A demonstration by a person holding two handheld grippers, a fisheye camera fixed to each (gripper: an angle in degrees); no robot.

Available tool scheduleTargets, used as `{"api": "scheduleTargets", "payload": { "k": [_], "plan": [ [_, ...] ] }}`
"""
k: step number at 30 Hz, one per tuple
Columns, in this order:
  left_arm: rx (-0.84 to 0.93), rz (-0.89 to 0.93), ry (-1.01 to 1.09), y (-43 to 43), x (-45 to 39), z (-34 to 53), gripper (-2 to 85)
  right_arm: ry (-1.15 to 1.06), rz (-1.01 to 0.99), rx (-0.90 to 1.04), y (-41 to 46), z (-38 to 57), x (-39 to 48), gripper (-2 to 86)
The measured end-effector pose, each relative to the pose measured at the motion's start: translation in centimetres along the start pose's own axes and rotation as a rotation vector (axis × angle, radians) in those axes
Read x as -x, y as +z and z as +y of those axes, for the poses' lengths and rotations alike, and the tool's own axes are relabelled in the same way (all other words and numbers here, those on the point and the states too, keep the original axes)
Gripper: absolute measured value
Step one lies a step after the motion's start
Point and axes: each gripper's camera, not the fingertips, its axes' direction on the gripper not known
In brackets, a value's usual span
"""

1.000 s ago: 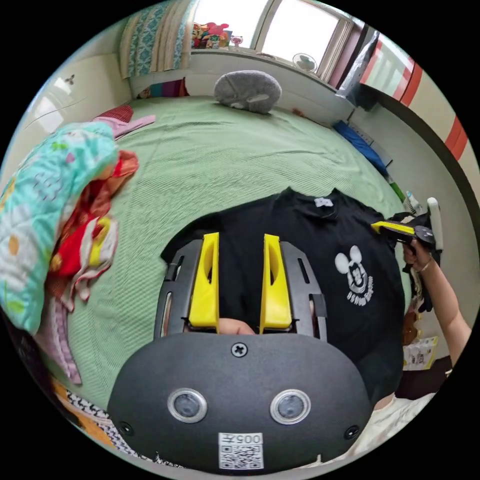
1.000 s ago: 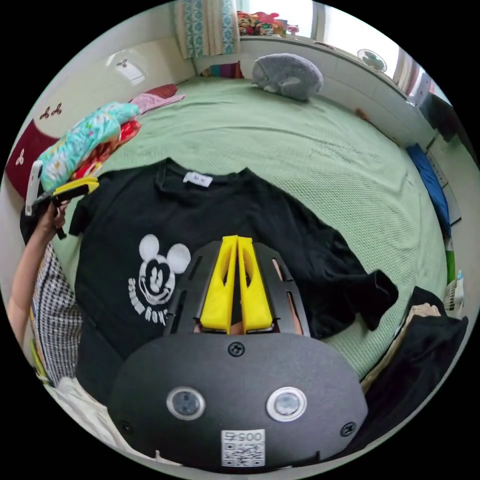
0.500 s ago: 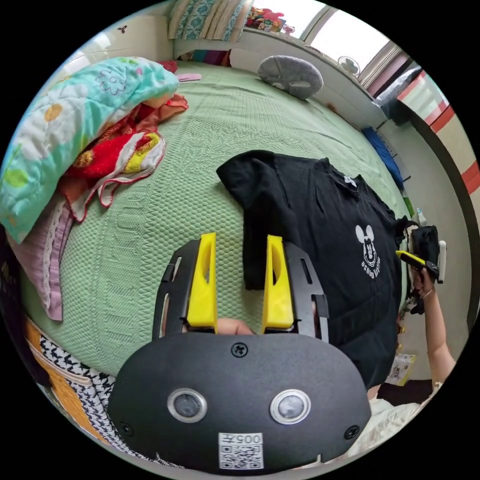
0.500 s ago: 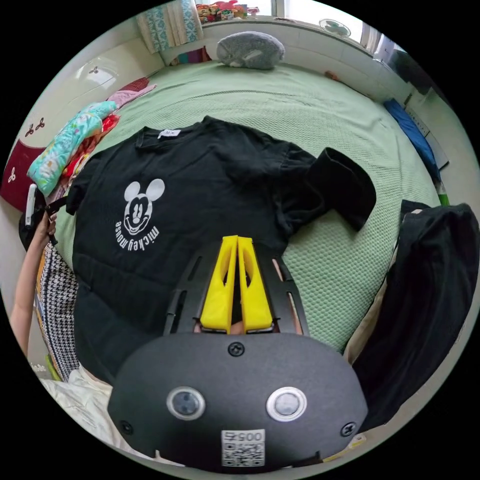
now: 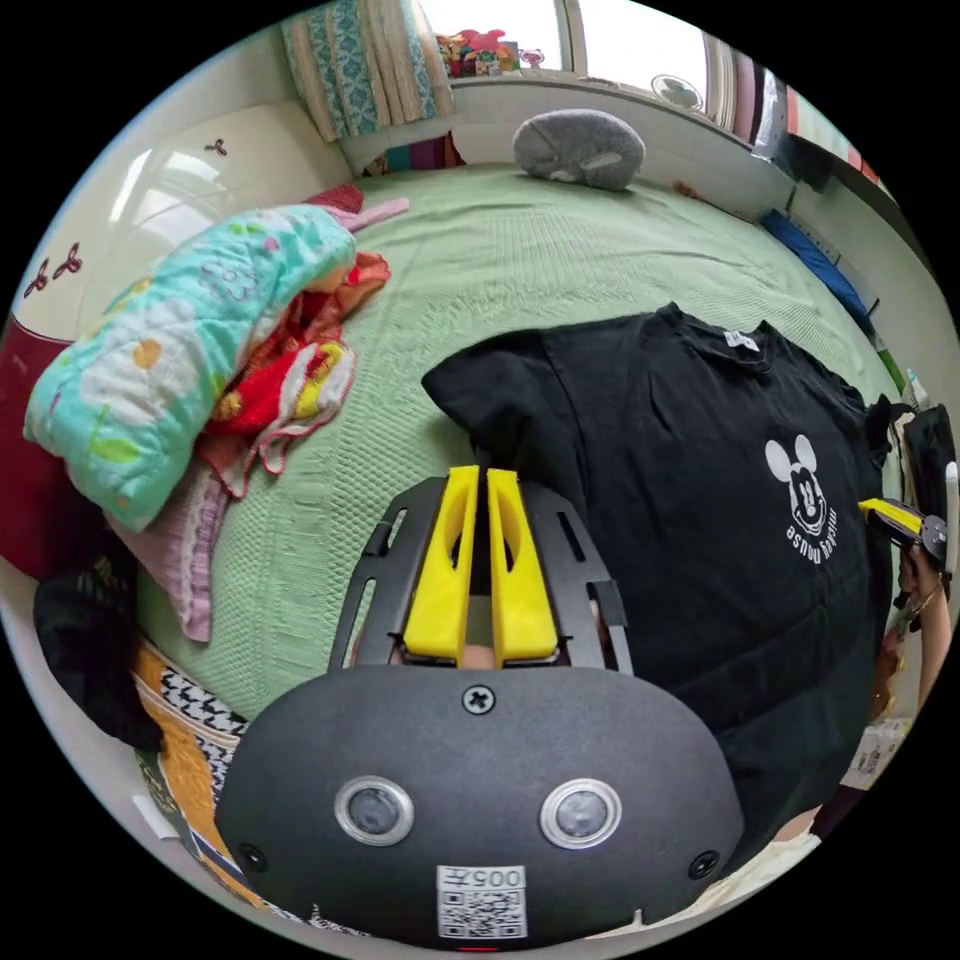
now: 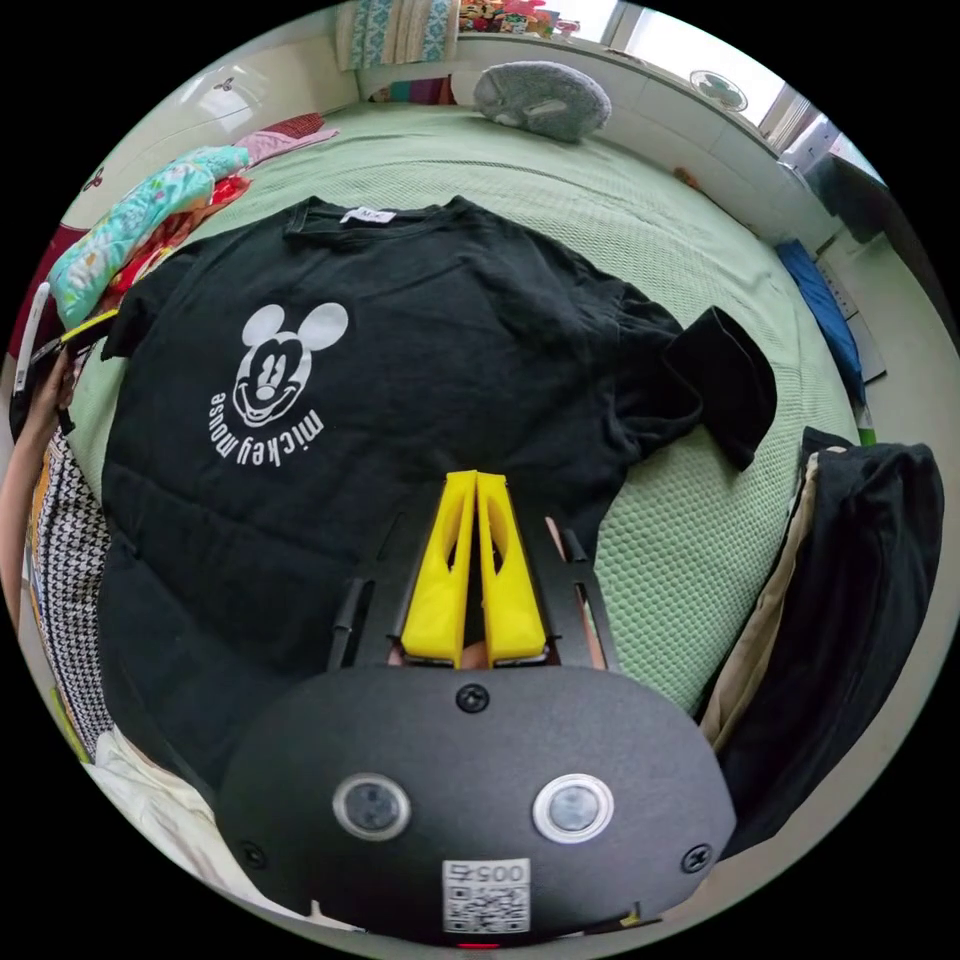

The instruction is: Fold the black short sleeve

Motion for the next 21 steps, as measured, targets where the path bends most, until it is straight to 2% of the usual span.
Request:
{"api": "scheduleTargets", "payload": {
  "k": [3, 8, 11, 16, 18, 21],
  "plan": [
    [-0.051, -0.169, 0.002, -2.8, 1.7, -0.1, 1.6, 0.011, -0.015, -0.003, 0.2, 0.4, -0.4, -1.0],
    [0.056, -0.234, -0.168, -1.4, 6.5, 1.0, 0.2, 0.026, -0.020, -0.015, 0.3, 1.3, -0.7, -1.0],
    [0.081, -0.092, -0.195, -0.2, 6.3, 2.5, 0.8, 0.025, -0.023, -0.014, 0.2, 1.7, -0.9, -0.9],
    [0.037, 0.034, -0.123, -0.1, 2.0, 3.4, 3.6, 0.025, -0.020, -0.002, 0.2, 2.2, -1.2, -0.9],
    [0.031, 0.044, -0.068, 0.0, 0.0, 3.4, 3.9, 0.034, -0.026, 0.009, 0.3, 2.3, -1.5, -0.9],
    [0.110, -0.031, -0.026, 2.4, -2.4, 3.4, 1.3, 0.031, -0.031, 0.017, 0.3, 2.6, -1.8, -0.9]
  ]
}}
